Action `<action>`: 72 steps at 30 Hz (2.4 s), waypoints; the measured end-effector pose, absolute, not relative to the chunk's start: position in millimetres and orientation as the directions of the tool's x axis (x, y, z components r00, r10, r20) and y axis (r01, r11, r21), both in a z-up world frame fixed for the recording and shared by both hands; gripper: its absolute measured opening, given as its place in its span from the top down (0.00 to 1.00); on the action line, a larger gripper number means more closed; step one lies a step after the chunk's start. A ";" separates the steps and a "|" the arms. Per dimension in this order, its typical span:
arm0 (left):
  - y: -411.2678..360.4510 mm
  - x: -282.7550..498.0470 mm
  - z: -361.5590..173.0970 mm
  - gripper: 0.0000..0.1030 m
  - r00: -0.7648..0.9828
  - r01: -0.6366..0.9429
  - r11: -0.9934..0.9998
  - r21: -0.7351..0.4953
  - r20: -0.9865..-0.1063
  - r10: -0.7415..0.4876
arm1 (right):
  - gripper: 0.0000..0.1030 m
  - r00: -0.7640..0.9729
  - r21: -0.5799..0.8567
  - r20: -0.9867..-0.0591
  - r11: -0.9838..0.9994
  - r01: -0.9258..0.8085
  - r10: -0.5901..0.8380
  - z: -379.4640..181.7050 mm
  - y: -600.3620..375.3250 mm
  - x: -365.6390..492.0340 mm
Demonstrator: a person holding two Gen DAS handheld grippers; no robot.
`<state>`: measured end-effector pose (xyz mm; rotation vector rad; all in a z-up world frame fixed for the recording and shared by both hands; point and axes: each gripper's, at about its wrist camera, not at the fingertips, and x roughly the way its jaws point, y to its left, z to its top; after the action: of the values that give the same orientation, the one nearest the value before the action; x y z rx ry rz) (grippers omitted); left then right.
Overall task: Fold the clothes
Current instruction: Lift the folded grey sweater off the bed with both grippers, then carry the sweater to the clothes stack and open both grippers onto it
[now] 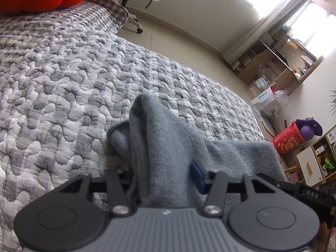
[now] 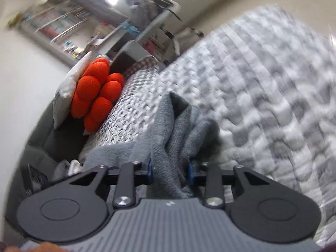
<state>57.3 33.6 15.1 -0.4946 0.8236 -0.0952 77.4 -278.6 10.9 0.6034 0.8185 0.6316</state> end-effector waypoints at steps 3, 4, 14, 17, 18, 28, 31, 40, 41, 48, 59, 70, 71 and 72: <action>32.3 53.5 25.9 0.69 0.704 -0.100 0.886 -0.452 -0.662 -0.258 | 0.70 0.555 0.671 -0.451 0.675 -0.305 0.699 20.9 -275.1 70.9; 32.2 51.6 29.3 0.70 0.711 -0.090 0.887 -0.453 -0.653 -0.261 | 0.70 0.563 0.667 -0.445 0.677 -0.310 0.696 23.1 -274.9 69.7; 37.4 37.5 61.1 0.72 0.774 0.004 0.906 -0.423 -0.572 -0.270 | 0.70 0.591 0.639 -0.400 0.675 -0.368 0.701 38.2 -267.2 61.5; 39.6 33.4 72.1 0.72 0.792 0.013 0.909 -0.417 -0.551 -0.264 | 0.70 0.594 0.644 -0.390 0.669 -0.370 0.704 43.3 -265.2 63.2; 39.7 32.0 75.1 0.72 0.796 0.012 0.911 -0.411 -0.547 -0.258 | 0.70 0.595 0.648 -0.385 0.666 -0.370 0.706 44.8 -264.5 64.3; 75.9 -4.1 99.6 0.72 0.828 -0.015 0.947 -0.321 -0.535 -0.168 | 0.70 0.547 0.643 -0.361 0.627 -0.440 0.755 60.2 -224.5 60.5; 91.6 -18.5 101.5 0.72 0.832 -0.042 0.948 -0.317 -0.537 -0.142 | 0.70 0.519 0.642 -0.366 0.613 -0.460 0.772 62.9 -206.4 57.0; 151.1 -58.0 120.0 0.72 0.848 -0.145 0.954 -0.263 -0.529 -0.017 | 0.70 0.413 0.639 -0.380 0.557 -0.530 0.828 67.8 -128.7 55.4; 161.2 -61.9 124.0 0.72 0.851 -0.159 0.953 -0.258 -0.525 -0.001 | 0.70 0.397 0.642 -0.381 0.547 -0.537 0.835 68.5 -117.7 56.7; 255.5 -93.1 176.2 0.72 0.881 -0.273 0.932 -0.240 -0.451 0.142 | 0.70 0.278 0.672 -0.329 0.431 -0.603 0.902 87.7 -20.4 67.8; 439.4 -98.7 211.7 0.71 0.817 -0.544 0.809 -0.225 -0.363 0.448 | 0.71 0.118 0.772 -0.224 0.250 -0.584 0.967 91.6 176.7 87.6; 525.3 -67.3 125.3 0.71 0.752 -0.637 0.711 -0.297 -0.445 0.487 | 0.71 0.083 0.830 -0.244 0.253 -0.497 0.966 27.9 230.6 94.1; 529.4 -70.8 125.8 0.71 0.768 -0.623 0.707 -0.334 -0.432 0.472 | 0.71 0.074 0.850 -0.229 0.237 -0.471 0.970 26.9 228.9 97.0; 530.3 -75.1 127.7 0.71 0.786 -0.606 0.707 -0.366 -0.417 0.457 | 0.71 0.066 0.865 -0.222 0.228 -0.447 0.973 27.3 227.2 100.0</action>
<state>-75.1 530.3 127.7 -0.5123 0.3071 0.6008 100.0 227.2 27.3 0.7054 0.9542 1.2161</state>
